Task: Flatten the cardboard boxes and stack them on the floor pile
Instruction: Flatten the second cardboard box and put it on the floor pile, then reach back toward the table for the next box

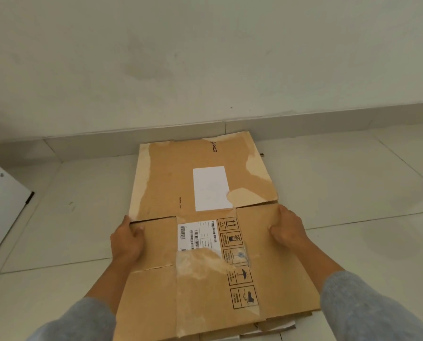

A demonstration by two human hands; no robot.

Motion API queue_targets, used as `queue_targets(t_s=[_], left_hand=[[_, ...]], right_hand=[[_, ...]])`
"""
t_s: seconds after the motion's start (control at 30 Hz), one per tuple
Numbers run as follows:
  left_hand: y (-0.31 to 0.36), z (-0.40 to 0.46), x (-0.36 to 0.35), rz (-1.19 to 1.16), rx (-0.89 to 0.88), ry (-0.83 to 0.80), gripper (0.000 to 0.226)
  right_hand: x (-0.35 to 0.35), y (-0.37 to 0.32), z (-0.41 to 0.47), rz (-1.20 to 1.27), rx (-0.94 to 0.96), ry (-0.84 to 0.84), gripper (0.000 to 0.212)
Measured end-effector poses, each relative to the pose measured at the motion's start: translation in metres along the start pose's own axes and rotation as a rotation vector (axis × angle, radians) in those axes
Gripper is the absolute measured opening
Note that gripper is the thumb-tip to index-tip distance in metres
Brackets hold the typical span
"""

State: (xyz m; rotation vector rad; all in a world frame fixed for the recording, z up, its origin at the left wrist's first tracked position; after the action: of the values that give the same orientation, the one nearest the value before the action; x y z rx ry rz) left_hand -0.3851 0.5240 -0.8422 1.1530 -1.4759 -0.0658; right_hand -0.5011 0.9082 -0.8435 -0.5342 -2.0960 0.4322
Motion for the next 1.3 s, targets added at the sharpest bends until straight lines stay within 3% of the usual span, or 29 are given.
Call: queue_targets(t_s=[0.17, 0.33, 0.53, 0.73, 1.03, 1.17, 1.3], left_hand=[[-0.003, 0.002, -0.007, 0.011, 0.031, -0.014, 0.042], [0.003, 0.005, -0.008, 0.111, 0.077, -0.069, 0.036], [0.087, -0.033, 0.048, 0.255, -0.009, -0.14, 0.048], [0.22, -0.082, 0.188, 0.254, -0.095, -0.125, 0.036], [0.425, -0.179, 0.451, 0.188, -0.235, 0.014, 0.029], [0.475, -0.218, 0.552, 0.12, -0.305, 0.11, 0.026], [0.475, -0.259, 0.626, 0.066, -0.352, 0.236, 0.022]], right_hand=[[-0.001, -0.002, 0.009, -0.053, 0.013, 0.004, 0.05], [0.006, -0.014, 0.007, -0.099, 0.032, 0.042, 0.055], [0.065, -0.089, -0.049, -0.061, 0.142, 0.042, 0.043], [0.177, -0.21, -0.153, -0.085, 0.252, 0.028, 0.047], [0.378, -0.432, -0.339, -0.055, 0.444, 0.157, 0.043], [0.431, -0.51, -0.42, -0.042, 0.549, 0.254, 0.037], [0.443, -0.56, -0.48, -0.042, 0.646, 0.311, 0.033]])
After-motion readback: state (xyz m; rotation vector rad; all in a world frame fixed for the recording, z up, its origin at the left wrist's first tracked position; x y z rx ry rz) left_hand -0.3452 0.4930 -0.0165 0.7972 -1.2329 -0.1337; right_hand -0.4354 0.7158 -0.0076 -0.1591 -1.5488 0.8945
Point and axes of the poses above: each hand's wrist, its own z-axis towards the middle knuckle, its own x-axis out of the back of the hand, y = z × x, the point moved 10 cm from there along z, towards the middle knuckle, and after that the axes turned 12 degrees about -y, right-handed, at the moved point
